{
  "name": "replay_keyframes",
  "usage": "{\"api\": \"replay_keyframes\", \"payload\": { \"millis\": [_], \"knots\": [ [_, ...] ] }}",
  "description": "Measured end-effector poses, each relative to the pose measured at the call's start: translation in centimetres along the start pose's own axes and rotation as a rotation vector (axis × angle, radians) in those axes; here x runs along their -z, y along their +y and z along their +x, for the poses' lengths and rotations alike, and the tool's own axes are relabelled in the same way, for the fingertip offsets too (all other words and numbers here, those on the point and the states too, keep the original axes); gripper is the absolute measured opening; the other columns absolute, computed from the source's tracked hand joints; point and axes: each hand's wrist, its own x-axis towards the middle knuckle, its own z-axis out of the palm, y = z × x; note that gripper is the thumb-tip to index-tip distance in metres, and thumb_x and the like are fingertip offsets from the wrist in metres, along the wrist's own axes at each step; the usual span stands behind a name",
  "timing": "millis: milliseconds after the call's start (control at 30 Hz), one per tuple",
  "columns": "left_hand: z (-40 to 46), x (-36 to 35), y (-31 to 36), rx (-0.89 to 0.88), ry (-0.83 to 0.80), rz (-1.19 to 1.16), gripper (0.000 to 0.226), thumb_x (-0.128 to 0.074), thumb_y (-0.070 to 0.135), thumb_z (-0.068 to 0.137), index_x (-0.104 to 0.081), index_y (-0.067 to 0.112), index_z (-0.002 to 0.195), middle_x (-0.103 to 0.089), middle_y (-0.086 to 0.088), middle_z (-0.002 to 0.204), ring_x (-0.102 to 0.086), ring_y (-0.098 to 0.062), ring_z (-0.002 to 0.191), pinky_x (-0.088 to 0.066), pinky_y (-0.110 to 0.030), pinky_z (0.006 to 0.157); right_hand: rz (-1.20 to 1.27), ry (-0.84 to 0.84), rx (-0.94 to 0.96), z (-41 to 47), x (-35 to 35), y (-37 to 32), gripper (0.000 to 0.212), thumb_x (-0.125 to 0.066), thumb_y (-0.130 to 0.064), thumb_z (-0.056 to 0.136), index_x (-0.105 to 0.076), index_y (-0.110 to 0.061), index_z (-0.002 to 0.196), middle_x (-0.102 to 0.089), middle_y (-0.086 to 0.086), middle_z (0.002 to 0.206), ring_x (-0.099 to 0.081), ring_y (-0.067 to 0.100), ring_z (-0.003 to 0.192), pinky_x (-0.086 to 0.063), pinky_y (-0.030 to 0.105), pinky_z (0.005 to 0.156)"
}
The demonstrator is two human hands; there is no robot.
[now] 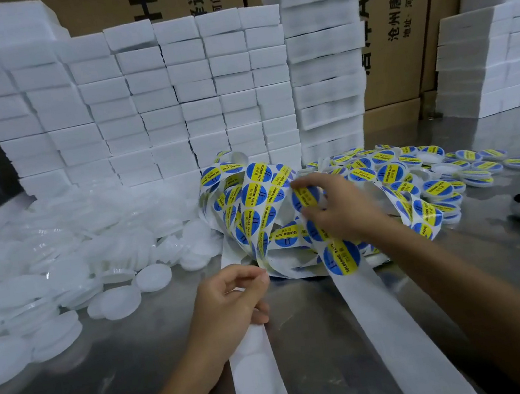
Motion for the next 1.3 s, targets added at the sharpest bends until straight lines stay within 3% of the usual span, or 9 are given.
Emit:
{"api": "replay_keyframes", "payload": {
  "millis": [100,200,300,500,700,867,1000,1133,1300],
  "knots": [
    [-0.1,0.0,0.2,0.000,0.014,-0.036,0.016,-0.074,0.009,0.082,-0.073,0.019,0.095,-0.070,-0.008,0.086,-0.069,-0.019,0.068,-0.058,-0.034,0.057,0.163,-0.069,0.136,0.0,-1.5,-2.0,0.050,-0.060,0.002,0.087,-0.059,-0.021,0.132,-0.059,-0.003,0.133,-0.054,0.014,0.125,-0.045,0.029,0.103],
    [-0.1,-0.1,0.5,0.014,0.014,-0.061,0.035,-0.077,0.011,0.080,-0.066,0.022,0.112,-0.069,-0.002,0.102,-0.071,-0.017,0.088,-0.060,-0.037,0.061,0.362,-0.112,0.244,-0.3,-2.7,-4.1,0.053,-0.057,0.013,0.084,-0.061,-0.016,0.129,-0.054,-0.011,0.134,-0.044,-0.004,0.130,-0.039,0.020,0.106],
    [-0.2,-0.2,0.7,0.026,0.001,-0.114,0.042,-0.076,0.012,0.080,-0.062,0.021,0.118,-0.071,0.000,0.106,-0.071,-0.015,0.092,-0.061,-0.040,0.064,0.530,-0.154,0.271,-0.3,-3.9,-6.0,0.056,-0.056,0.019,0.081,-0.060,-0.011,0.127,-0.054,0.005,0.140,-0.045,0.008,0.133,-0.038,0.024,0.110],
    [0.0,0.2,0.9,0.033,0.035,-0.293,0.008,-0.065,0.008,0.088,-0.072,0.011,0.092,-0.076,-0.011,0.091,-0.074,-0.022,0.078,-0.059,-0.027,0.065,0.908,-0.240,0.158,0.0,-5.2,-8.1,0.055,-0.055,0.020,0.082,-0.061,-0.016,0.124,-0.063,0.001,0.117,-0.061,0.011,0.097,-0.053,0.027,0.077],
    [1.0,1.4,0.8,-0.016,0.306,-0.305,0.004,-0.066,0.014,0.090,-0.069,0.012,0.090,-0.077,-0.003,0.082,-0.072,-0.013,0.070,-0.055,-0.021,0.055,0.635,-0.198,0.135,-1.3,-5.9,-7.8,0.030,-0.069,0.003,0.084,-0.066,-0.018,0.106,-0.063,0.007,0.113,-0.057,0.015,0.068,-0.052,0.022,0.069],
    [1.4,2.2,0.7,-0.032,0.438,-0.336,0.003,-0.067,0.016,0.090,-0.067,0.013,0.090,-0.076,0.004,0.075,-0.069,-0.006,0.062,-0.054,-0.020,0.050,0.440,-0.339,0.154,-3.1,-6.6,-6.8,0.008,-0.072,-0.004,0.085,-0.073,-0.012,0.087,-0.062,-0.013,0.067,-0.047,0.000,0.049,-0.038,0.011,0.054],
    [1.4,2.3,0.6,0.039,0.338,-0.377,0.007,-0.068,0.013,0.088,-0.070,0.011,0.095,-0.076,-0.007,0.087,-0.072,-0.017,0.074,-0.056,-0.026,0.060,0.503,-0.230,0.077,-3.8,-6.7,-6.3,0.013,-0.067,-0.005,0.090,-0.071,-0.014,0.098,-0.056,-0.015,0.052,-0.043,0.002,0.042,-0.036,0.011,0.047],
    [1.3,2.1,0.5,0.075,0.218,-0.250,0.019,-0.066,0.007,0.088,-0.071,0.013,0.106,-0.076,-0.005,0.096,-0.073,-0.022,0.087,-0.057,-0.033,0.071,0.473,-0.197,0.104,-4.4,-6.5,-6.4,0.039,-0.069,-0.002,0.087,-0.065,-0.019,0.122,-0.063,-0.003,0.117,-0.047,0.010,0.059,-0.047,0.022,0.060],
    [0.9,2.1,0.5,0.024,0.179,-0.203,0.021,-0.061,0.003,0.092,-0.072,0.020,0.096,-0.077,-0.003,0.094,-0.074,-0.020,0.085,-0.055,-0.032,0.070,0.515,-0.112,0.040,-5.2,-6.8,-6.1,0.033,-0.074,-0.009,0.086,-0.068,-0.026,0.114,-0.054,-0.005,0.066,-0.044,0.003,0.049,-0.037,0.013,0.052]
  ]
}}
